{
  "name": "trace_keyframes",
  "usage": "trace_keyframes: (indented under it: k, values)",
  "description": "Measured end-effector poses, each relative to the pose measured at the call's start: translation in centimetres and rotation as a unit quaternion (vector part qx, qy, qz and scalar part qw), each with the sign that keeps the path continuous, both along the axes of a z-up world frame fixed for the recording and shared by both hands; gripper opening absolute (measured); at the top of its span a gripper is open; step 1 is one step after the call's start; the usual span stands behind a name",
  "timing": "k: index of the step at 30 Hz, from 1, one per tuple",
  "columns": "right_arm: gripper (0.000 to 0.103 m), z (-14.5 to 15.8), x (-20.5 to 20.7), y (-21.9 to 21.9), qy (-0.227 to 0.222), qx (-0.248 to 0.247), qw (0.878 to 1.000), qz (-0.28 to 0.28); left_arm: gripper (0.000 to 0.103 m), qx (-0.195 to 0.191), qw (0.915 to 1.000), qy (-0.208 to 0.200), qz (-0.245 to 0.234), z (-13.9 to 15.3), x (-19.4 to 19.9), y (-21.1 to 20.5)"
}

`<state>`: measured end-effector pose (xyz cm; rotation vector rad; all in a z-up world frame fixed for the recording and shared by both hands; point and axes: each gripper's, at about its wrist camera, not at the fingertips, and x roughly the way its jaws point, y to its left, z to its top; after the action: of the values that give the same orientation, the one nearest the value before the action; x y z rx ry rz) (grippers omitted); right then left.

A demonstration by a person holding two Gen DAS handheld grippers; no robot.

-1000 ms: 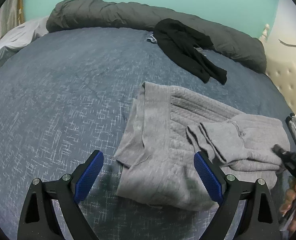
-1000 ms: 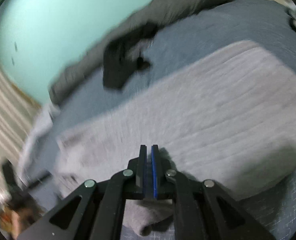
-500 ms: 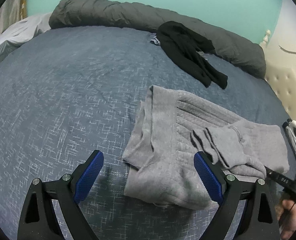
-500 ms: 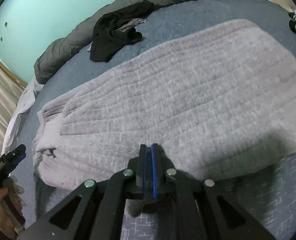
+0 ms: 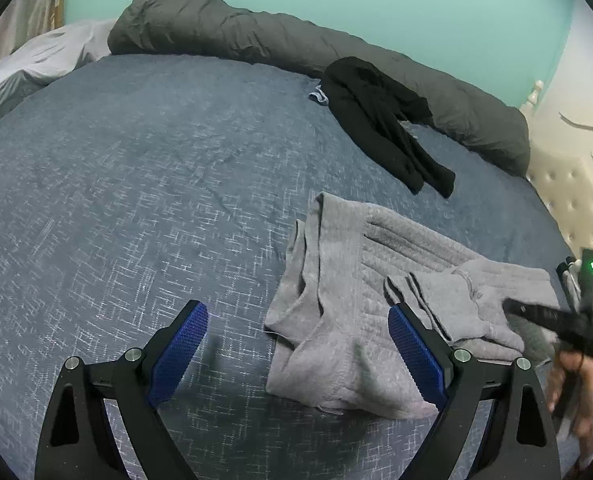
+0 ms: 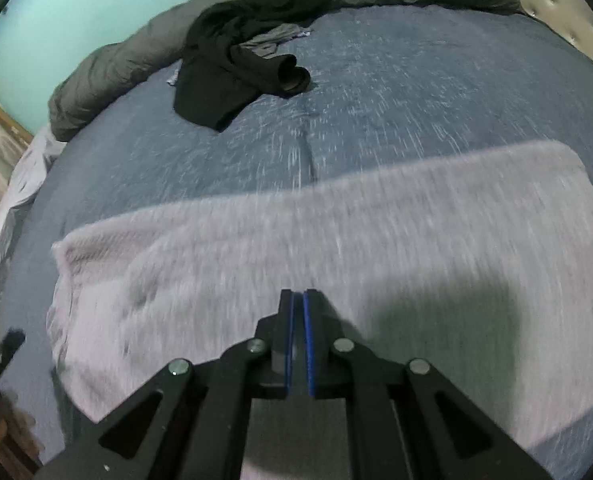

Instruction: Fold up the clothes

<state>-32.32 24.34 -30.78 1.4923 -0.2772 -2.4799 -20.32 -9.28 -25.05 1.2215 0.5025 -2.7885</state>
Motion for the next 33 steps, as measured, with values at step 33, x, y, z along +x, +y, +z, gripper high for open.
trace_keyframes:
  k: [33]
  values:
    - [0.006,-1.2,8.4,0.4,0.017,0.026,0.999,0.022,0.094,0.01,0.9999,0.0,-0.007,0.0,-0.1,0.2]
